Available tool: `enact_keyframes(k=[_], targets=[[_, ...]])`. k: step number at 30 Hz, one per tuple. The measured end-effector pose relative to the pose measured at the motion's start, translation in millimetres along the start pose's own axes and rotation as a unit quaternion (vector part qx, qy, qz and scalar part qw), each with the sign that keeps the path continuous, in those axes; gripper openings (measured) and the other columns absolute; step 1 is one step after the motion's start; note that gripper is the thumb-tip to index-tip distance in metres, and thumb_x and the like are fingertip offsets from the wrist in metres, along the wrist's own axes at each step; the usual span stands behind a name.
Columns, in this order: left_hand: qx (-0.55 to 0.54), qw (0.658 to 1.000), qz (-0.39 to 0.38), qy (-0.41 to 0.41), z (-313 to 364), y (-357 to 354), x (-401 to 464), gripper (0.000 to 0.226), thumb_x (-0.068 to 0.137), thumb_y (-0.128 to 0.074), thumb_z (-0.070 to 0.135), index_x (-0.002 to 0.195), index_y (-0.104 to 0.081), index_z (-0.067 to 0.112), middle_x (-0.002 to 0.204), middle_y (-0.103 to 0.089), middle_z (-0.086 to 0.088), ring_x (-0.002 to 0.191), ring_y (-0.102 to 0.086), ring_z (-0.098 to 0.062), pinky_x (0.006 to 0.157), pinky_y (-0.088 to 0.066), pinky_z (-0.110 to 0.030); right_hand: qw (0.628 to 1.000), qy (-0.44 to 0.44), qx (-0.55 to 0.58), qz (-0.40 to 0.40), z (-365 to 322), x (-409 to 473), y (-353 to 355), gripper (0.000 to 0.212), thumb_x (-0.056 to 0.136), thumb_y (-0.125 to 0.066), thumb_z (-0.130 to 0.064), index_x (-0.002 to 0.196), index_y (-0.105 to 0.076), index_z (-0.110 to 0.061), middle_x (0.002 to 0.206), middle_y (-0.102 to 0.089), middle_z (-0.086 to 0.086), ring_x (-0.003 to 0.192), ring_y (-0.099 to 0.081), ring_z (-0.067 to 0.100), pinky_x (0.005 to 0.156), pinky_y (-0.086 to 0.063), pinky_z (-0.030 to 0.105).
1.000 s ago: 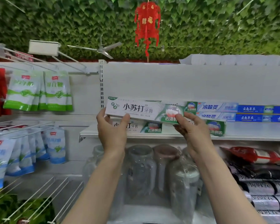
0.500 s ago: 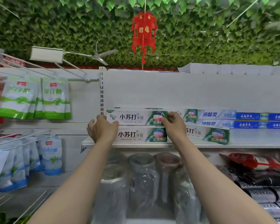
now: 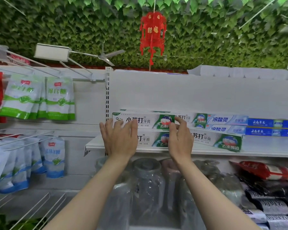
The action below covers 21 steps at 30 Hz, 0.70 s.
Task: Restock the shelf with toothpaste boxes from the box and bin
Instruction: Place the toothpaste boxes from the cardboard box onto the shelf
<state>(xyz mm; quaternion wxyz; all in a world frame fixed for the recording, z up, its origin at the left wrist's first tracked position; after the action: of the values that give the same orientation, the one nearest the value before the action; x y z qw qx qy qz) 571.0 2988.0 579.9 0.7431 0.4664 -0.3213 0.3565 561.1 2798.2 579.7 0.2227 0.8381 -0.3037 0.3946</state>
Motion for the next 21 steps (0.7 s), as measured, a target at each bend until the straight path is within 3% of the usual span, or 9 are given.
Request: enact_keyframes(k=[4,8,11,13,16,21], targets=[[0.036,0.997,-0.063,0.009,8,5,5,0.094,0.093,0.011,0.063,0.109,-0.075,0.028,0.132,-0.065,0.001,0.145,-0.025,-0.031,0.121,0.000,-0.054,0.999,0.006,-0.037,-0.033,-1,6,1,0.041,0.106,-0.036,-0.035,0.138,-0.050,-0.014,0.063,-0.048,-0.025,0.095,-0.049,0.013,0.099,-0.028,0.034],[0.065,0.992,-0.105,0.012,14,9,14,0.104,0.085,0.021,0.066,0.116,-0.072,0.031,0.133,-0.064,-0.002,0.147,-0.020,-0.031,0.121,0.002,-0.056,0.996,-0.016,-0.059,-0.071,0,15,-2,0.043,0.106,-0.034,-0.038,0.140,-0.049,-0.015,0.065,-0.052,-0.022,0.112,-0.055,0.022,0.102,-0.030,0.037],[0.074,0.990,-0.120,0.015,18,12,20,0.110,0.080,0.025,0.067,0.121,-0.070,0.031,0.136,-0.062,-0.004,0.146,-0.021,-0.031,0.121,0.003,-0.056,0.994,-0.020,-0.071,-0.078,3,21,-5,0.060,0.097,-0.022,-0.054,0.138,-0.048,-0.020,0.094,-0.069,-0.007,0.117,-0.054,0.025,0.101,-0.032,0.042],[0.078,0.989,-0.129,0.012,19,13,19,0.110,0.079,0.026,0.067,0.124,-0.069,0.032,0.136,-0.061,-0.005,0.146,-0.021,-0.031,0.121,0.004,-0.055,0.994,-0.028,-0.077,-0.076,6,21,-5,0.055,0.099,-0.025,-0.052,0.138,-0.048,-0.020,0.114,-0.069,0.002,0.119,-0.054,0.027,0.102,-0.032,0.042],[0.069,0.988,-0.139,0.019,18,14,14,0.112,0.078,0.027,0.068,0.127,-0.066,0.033,0.139,-0.058,-0.004,0.147,-0.018,-0.031,0.121,0.005,-0.056,0.993,-0.034,-0.075,-0.082,6,18,-4,0.044,0.105,-0.032,-0.044,0.138,-0.049,-0.019,0.123,-0.065,0.003,0.123,-0.051,0.026,0.105,-0.030,0.042],[0.003,0.988,-0.152,0.036,30,15,12,0.116,0.075,0.028,0.071,0.130,-0.065,0.029,0.141,-0.058,-0.009,0.151,-0.012,-0.031,0.122,0.003,-0.054,0.992,-0.059,-0.046,-0.099,2,17,2,0.043,0.105,-0.034,-0.044,0.138,-0.048,-0.022,0.125,-0.063,0.002,0.126,-0.048,0.024,0.109,-0.031,0.045]])
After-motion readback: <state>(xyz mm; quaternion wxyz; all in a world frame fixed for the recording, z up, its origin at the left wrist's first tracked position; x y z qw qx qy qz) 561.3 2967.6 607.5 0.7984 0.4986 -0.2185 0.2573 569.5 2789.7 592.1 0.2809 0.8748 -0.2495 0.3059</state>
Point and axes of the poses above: each hand's wrist, its own x-axis towards the middle knuckle, its own y-axis out of the back of the hand, z = x × y, the point moved 2 cm from there along x, towards the middle knuckle
